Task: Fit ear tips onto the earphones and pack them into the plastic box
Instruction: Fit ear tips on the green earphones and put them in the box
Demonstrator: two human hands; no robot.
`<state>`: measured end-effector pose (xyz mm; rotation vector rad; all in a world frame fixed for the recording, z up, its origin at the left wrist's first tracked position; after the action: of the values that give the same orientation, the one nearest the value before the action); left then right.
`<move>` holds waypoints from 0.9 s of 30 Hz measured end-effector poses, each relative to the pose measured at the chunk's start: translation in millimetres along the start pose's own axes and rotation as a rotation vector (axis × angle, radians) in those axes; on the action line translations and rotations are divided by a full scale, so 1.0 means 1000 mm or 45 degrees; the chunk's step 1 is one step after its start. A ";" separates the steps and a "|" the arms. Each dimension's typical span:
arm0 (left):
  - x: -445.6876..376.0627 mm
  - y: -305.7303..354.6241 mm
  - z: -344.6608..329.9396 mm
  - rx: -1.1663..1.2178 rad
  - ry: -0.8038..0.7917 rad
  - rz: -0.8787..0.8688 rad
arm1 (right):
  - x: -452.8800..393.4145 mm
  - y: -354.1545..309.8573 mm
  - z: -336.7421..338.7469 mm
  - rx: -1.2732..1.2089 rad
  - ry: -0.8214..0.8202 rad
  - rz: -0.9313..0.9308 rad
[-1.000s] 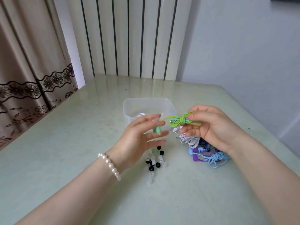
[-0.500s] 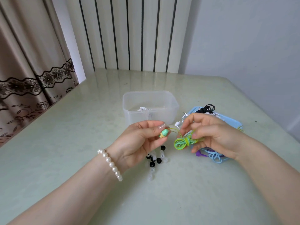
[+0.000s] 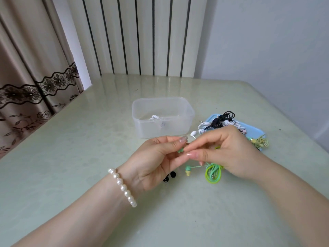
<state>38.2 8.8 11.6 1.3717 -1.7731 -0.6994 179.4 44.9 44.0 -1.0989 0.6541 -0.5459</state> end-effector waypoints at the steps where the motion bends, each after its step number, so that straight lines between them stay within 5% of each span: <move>1: 0.000 0.002 0.001 -0.028 0.011 -0.005 | 0.000 0.001 0.004 -0.034 0.029 -0.021; 8: -0.002 0.018 0.014 -0.221 0.132 -0.110 | -0.002 0.007 0.017 -0.199 0.137 -0.140; 14: -0.012 0.036 0.047 -1.271 0.574 -0.485 | -0.007 0.025 0.023 -0.273 0.182 -0.505; 23: -0.033 0.006 0.050 -1.591 0.433 -0.393 | -0.006 0.028 0.020 -0.621 0.198 -0.624; 27: -0.045 0.003 0.045 -1.783 0.502 -0.440 | -0.007 0.035 0.017 -0.473 0.259 -0.619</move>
<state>4.4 51.0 -21.7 0.6834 -0.4035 -1.3527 189.8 73.7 18.0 -1.5818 0.6817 -0.9906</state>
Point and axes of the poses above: each hand's wrist, its own x-axis away from the middle knuckle, its own z-axis out of the back of the hand, y = z × x, the point moved 2 cm from there along -x, towards the middle knuckle, and after that the axes turned 1 degree about -x, right-handed, at the moved point
